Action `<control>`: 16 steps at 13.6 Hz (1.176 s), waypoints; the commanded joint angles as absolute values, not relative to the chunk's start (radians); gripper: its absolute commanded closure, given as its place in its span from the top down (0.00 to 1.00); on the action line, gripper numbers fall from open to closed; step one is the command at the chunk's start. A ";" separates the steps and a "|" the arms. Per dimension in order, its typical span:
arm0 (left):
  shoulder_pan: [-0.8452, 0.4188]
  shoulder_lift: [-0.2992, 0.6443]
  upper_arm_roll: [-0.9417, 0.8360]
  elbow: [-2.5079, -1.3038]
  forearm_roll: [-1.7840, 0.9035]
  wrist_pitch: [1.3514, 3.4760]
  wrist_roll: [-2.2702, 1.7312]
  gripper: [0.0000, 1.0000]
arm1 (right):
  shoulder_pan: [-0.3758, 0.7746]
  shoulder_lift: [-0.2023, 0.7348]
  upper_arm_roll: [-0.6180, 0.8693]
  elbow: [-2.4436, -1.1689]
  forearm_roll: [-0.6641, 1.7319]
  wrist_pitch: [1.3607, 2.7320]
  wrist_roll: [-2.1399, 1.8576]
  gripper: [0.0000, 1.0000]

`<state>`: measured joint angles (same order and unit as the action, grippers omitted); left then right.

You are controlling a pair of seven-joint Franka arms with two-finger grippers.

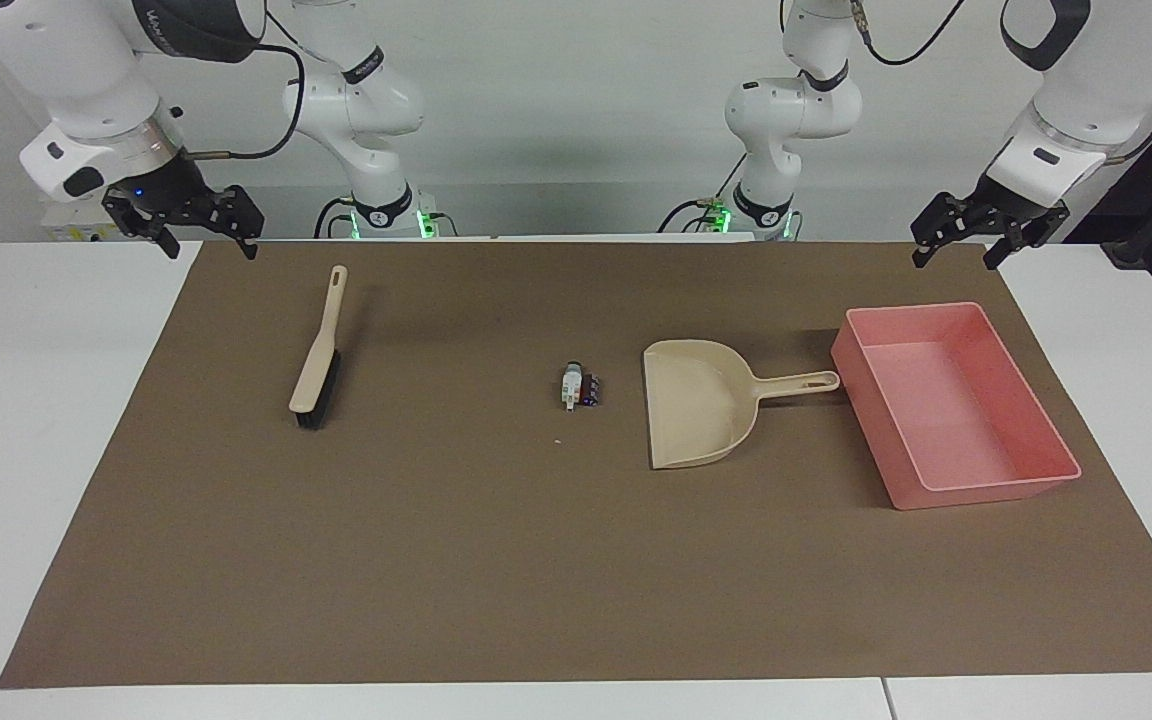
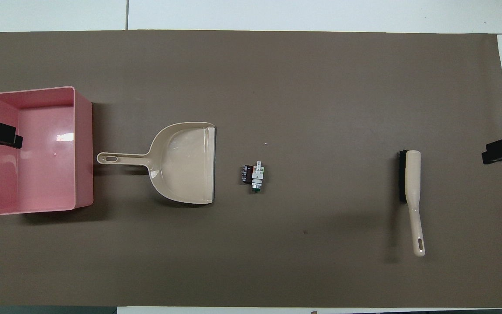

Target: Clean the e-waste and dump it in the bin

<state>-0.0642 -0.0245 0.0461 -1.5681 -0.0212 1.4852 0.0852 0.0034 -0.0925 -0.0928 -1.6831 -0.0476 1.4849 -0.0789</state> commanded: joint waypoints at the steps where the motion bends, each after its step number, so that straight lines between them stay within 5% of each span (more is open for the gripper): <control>1: -0.064 -0.028 0.051 -1.569 -0.026 1.471 0.078 0.99 | -0.008 -0.114 -0.094 -1.704 -0.026 1.479 -0.098 0.99; 12: -0.064 -0.026 0.048 -1.569 -0.025 1.514 0.097 0.98 | -0.009 -0.115 -0.094 -1.713 -0.028 1.483 -0.097 0.99; 13: -0.072 -0.028 0.046 -1.575 -0.026 1.529 0.148 0.98 | -0.009 -0.123 -0.094 -1.729 -0.028 1.494 -0.098 0.89; 16: -0.078 -0.028 0.044 -1.589 -0.026 1.563 0.452 0.98 | -0.023 -0.143 -0.095 -1.776 -0.028 1.522 -0.103 0.22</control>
<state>-0.0720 -0.0232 0.0416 -1.5705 -0.0214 1.5302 0.2990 0.0006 -0.0984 -0.0937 -1.7084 -0.0475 1.4870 -0.0789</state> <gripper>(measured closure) 0.013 0.330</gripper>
